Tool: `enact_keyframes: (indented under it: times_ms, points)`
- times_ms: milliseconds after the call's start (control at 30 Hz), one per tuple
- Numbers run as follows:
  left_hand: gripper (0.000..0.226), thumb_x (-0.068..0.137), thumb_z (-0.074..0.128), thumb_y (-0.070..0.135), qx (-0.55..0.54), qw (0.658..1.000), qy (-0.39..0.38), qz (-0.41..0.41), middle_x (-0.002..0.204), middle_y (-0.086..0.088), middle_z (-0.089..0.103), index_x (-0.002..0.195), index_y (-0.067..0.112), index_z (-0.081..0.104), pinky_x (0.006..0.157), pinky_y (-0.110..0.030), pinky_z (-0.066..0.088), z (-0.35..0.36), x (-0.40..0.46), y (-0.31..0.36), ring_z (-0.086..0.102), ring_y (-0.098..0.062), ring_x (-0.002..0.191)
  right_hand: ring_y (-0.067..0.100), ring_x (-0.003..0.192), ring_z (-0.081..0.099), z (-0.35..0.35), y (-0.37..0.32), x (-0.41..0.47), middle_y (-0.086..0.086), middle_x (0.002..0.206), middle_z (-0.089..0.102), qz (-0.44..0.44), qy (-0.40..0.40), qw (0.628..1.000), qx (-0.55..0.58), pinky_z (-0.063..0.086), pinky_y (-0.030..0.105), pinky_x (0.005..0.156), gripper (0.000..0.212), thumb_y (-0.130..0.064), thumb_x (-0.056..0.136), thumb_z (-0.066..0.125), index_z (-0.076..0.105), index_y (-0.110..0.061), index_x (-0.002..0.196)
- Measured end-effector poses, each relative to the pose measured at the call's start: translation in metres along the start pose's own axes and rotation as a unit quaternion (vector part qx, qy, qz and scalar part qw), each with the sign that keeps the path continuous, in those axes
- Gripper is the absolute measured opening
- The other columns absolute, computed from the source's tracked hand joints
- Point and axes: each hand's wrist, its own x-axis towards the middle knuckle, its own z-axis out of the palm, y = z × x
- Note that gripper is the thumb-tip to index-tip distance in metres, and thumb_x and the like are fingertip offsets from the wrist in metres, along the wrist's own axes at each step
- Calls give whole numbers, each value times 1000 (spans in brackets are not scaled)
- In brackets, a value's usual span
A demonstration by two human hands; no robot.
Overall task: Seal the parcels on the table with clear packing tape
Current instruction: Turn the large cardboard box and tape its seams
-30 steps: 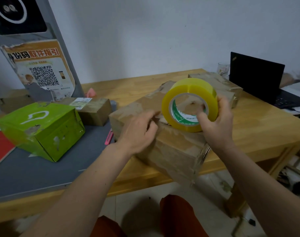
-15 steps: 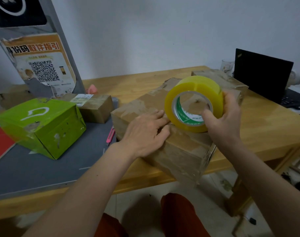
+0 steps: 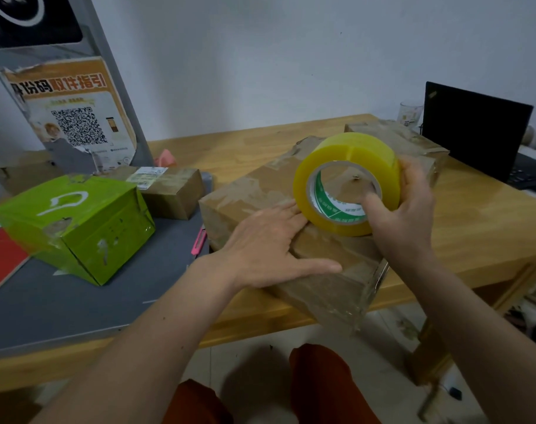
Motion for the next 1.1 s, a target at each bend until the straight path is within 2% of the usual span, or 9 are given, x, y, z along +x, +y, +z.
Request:
enact_keyframes:
  times_ms: [133,233,367,467,567,700,833,1000,1100]
  points:
    - [111,61,38,96,-2,1000,-4,-11,161,16,27,154,36,28,117,-34,26,-2,-1,1,27,-5,144,6,77,57,-5,-5,4,-1,96,57,-16,-20,999,-28,48,17,67,46,-15,73,61,54,-13,118]
    - [123,56,35,98,8,999,-23,-32,164,14,18,158,31,19,121,-35,18,-3,-2,2,18,-5,149,-1,72,55,-19,-9,8,-8,93,58,-24,-9,999,-46,46,10,66,47,-15,74,61,57,-16,121]
    - [130,57,43,97,17,997,-54,-61,166,9,8,159,23,12,120,-31,8,-8,-3,8,7,-5,151,-8,74,59,-38,-16,10,-22,92,55,-42,-24,998,-48,49,8,66,47,-14,75,64,50,-33,116]
    - [134,54,39,99,15,994,-81,-76,167,6,2,160,24,6,122,-34,4,-9,-3,13,2,-8,152,-3,79,58,-39,-20,10,-15,97,56,-42,-33,996,-70,48,9,68,52,-20,73,62,47,-36,120]
    - [133,48,27,106,26,993,-95,-61,167,3,-4,158,37,0,125,-42,5,-4,3,13,-4,-14,153,6,78,58,-35,-20,8,-7,100,57,-45,-39,996,-73,50,17,67,55,-21,73,61,50,-31,125]
    - [114,61,39,95,19,997,-71,-6,164,11,20,157,35,21,124,-40,15,-4,4,19,14,-9,150,0,86,58,-27,-17,6,-17,103,55,-14,-15,999,-39,51,16,74,60,-19,73,62,54,-19,132]
    - [107,62,43,92,-26,998,-62,8,159,16,32,152,38,31,120,-40,25,-8,3,17,25,-8,146,3,89,59,-18,-16,4,-7,107,58,5,21,1000,-8,50,13,75,55,-19,74,65,56,-17,128]
    - [137,47,49,100,32,983,-171,-59,167,5,-7,159,33,5,125,-47,4,-11,18,23,-9,-19,153,14,87,63,-20,-16,1,0,104,61,18,34,999,-7,56,24,73,48,-20,76,68,57,-15,122]
    - [139,49,53,97,42,979,-188,-73,167,0,-13,159,31,0,124,-50,-2,-9,23,27,-17,-24,152,17,87,64,-20,-17,0,2,102,62,19,29,999,-7,57,29,73,44,-20,76,67,55,-19,118]
